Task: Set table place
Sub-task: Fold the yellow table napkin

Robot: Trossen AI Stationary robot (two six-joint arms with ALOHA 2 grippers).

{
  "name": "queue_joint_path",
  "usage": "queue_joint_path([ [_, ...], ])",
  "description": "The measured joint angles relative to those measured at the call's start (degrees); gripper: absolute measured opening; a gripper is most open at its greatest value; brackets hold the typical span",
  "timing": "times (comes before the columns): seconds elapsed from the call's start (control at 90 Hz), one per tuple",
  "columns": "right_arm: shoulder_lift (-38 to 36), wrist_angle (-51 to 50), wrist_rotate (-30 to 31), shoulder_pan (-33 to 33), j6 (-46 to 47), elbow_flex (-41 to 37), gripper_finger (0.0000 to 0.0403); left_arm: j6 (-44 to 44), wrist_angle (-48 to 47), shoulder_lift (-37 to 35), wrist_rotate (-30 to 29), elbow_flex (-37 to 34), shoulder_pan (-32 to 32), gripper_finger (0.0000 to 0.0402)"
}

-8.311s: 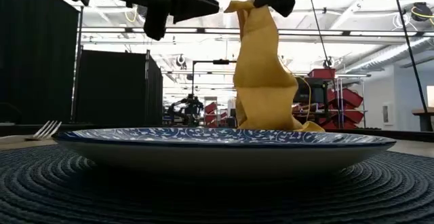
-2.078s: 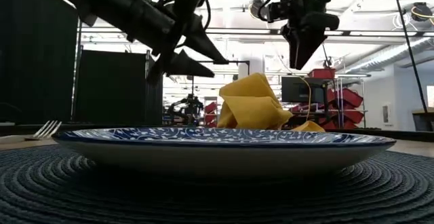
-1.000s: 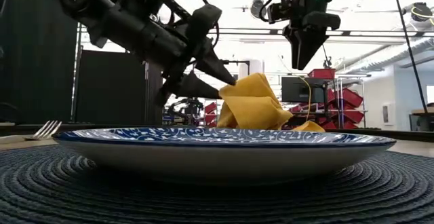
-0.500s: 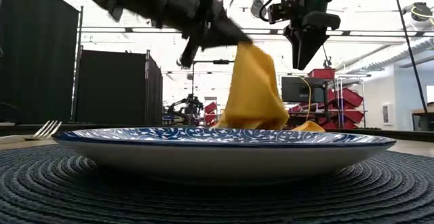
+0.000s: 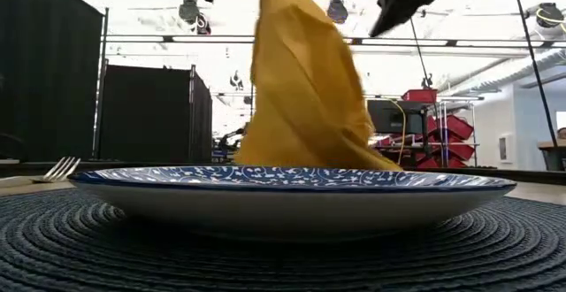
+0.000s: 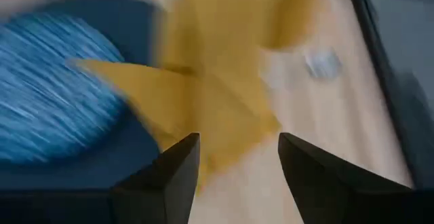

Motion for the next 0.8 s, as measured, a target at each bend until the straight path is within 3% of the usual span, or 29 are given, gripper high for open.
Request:
queue_joint_path([
  [0.133,-3.57,17.27,-0.17,1.11,0.98,-13.92,0.0192,0.00,-2.56,-0.13,-0.28,-0.04,1.70,0.0000],
  [0.311,-0.01,36.71,-1.23,1.21,3.54,-25.72,0.0192,-0.65,-4.84,1.05,-0.50,-0.04,3.76,0.0000],
  [0.511,8.71,49.11,-4.03,1.16,7.97,-27.12,0.0192,-2.18,-7.98,2.89,-0.50,-0.15,4.15,0.0000],
  [0.8,20.30,58.81,0.04,1.86,10.02,-27.14,0.0192,-3.20,-10.26,3.09,-3.08,-0.13,5.72,0.0000],
])
